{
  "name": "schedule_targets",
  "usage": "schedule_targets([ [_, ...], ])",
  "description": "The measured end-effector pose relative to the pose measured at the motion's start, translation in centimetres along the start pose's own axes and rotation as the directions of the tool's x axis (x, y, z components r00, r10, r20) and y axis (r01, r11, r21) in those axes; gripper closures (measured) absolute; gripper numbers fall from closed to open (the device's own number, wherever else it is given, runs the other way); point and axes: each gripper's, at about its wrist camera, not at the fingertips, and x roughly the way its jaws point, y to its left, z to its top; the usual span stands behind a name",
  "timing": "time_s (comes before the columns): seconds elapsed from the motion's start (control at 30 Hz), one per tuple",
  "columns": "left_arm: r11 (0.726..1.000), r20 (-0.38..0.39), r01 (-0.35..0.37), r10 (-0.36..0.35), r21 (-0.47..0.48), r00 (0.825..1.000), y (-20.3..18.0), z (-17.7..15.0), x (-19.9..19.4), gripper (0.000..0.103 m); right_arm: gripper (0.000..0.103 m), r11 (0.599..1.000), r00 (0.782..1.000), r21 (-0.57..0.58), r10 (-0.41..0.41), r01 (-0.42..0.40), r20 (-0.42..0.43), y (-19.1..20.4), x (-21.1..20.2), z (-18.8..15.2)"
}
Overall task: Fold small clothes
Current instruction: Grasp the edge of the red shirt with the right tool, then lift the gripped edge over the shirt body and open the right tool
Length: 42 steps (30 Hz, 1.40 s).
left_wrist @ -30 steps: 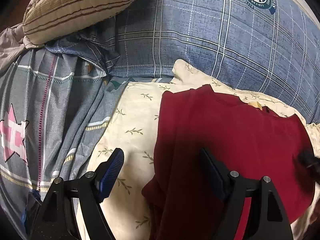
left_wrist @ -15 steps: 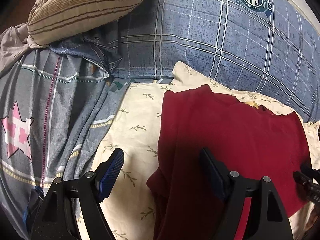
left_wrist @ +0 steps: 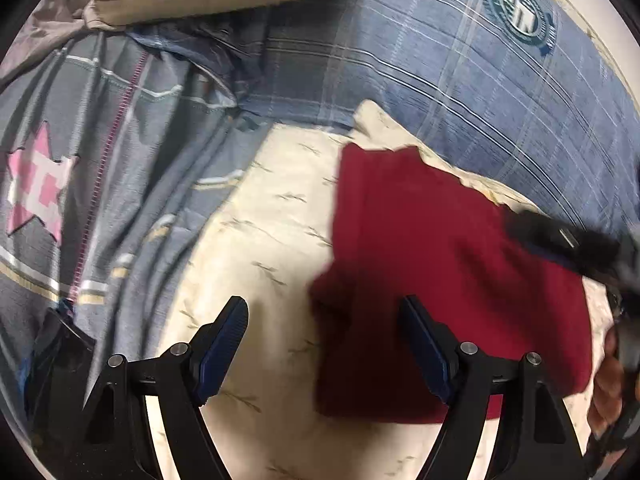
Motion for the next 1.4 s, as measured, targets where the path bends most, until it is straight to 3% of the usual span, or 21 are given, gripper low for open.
schedule_targets([
  [0.13,0.999,-0.029,0.034,-0.035,-0.031,0.999,1.2,0.6,0.9,0.025,0.025,0.999,0.996,0.001,0.035,-0.035,-0.083,2.8,5.5,2.6],
  [0.23,0.999,-0.035,0.036,-0.037,-0.023,0.999,1.2,0.7,1.5,0.024,0.017,0.999,0.992,-0.033,-0.034,0.030,-0.119,4.2,8.9,3.9],
  [0.43,0.999,-0.046,0.049,-0.050,-0.018,0.998,0.6,1.0,2.5,0.025,0.016,0.987,0.972,-0.112,-0.135,0.115,-0.194,6.0,13.9,4.4],
  [0.47,0.999,-0.048,0.050,-0.051,-0.021,0.998,0.5,1.0,2.6,0.025,0.019,0.979,0.970,-0.149,-0.164,0.138,-0.179,6.3,14.0,4.2],
  [0.53,0.998,-0.048,0.055,-0.055,-0.013,0.997,0.2,1.0,2.8,0.025,0.052,0.963,0.965,-0.193,-0.218,0.188,-0.146,6.4,13.4,3.8],
  [0.57,0.999,-0.049,0.054,-0.055,-0.007,0.997,0.0,1.1,3.0,0.025,0.058,0.967,0.972,-0.195,-0.192,0.164,-0.134,6.0,12.7,3.8],
  [0.6,0.998,-0.052,0.057,-0.057,-0.002,0.997,-0.2,1.2,3.2,0.025,0.076,0.979,0.983,-0.168,-0.134,0.113,-0.123,5.4,11.6,4.0],
  [0.63,0.998,-0.054,0.062,-0.062,-0.002,0.997,-0.4,1.3,3.5,0.025,0.086,0.988,0.989,-0.140,-0.088,0.071,-0.119,4.9,10.8,4.1],
  [0.77,0.988,-0.056,0.148,-0.151,-0.048,0.987,-0.7,1.6,4.0,0.030,0.088,0.995,0.999,-0.097,0.007,-0.012,-0.046,3.6,6.6,4.3],
  [0.83,0.977,-0.058,0.205,-0.207,-0.052,0.977,-1.0,1.7,3.9,0.063,0.088,0.995,0.999,-0.096,0.012,-0.015,-0.033,3.3,5.7,4.4],
  [0.9,0.979,-0.038,0.202,-0.202,-0.024,0.979,-1.5,1.6,3.3,0.070,0.088,0.996,0.999,-0.084,0.016,-0.019,-0.037,2.9,5.7,4.6],
  [1.0,0.977,-0.001,0.213,-0.213,0.026,0.977,-2.2,1.4,2.2,0.078,0.085,0.998,0.999,-0.060,0.020,-0.022,-0.038,2.2,5.2,4.8],
  [1.07,0.970,0.015,0.238,-0.239,0.042,0.971,-2.3,1.4,1.6,0.080,0.070,0.999,0.998,-0.003,0.039,-0.039,-0.044,1.7,4.5,5.1],
  [1.13,0.967,0.020,0.248,-0.249,0.054,0.968,-2.5,1.4,1.2,0.081,0.039,0.997,0.995,0.021,0.072,-0.071,-0.062,1.8,4.2,5.2],
  [1.2,0.965,0.027,0.253,-0.255,0.067,0.966,-2.5,1.2,0.8,0.081,0.029,0.996,0.994,-0.001,0.084,-0.084,-0.077,2.7,4.1,5.2],
  [1.3,0.962,0.039,0.255,-0.259,0.094,0.965,-2.8,1.1,0.3,0.081,0.027,0.997,0.992,-0.064,0.043,-0.050,-0.116,4.6,5.3,5.1],
  [1.4,0.964,0.035,0.246,-0.251,0.106,0.967,-2.7,0.8,0.1,0.081,0.027,0.993,0.984,-0.109,-0.062,0.044,-0.168,5.5,7.8,4.8],
])
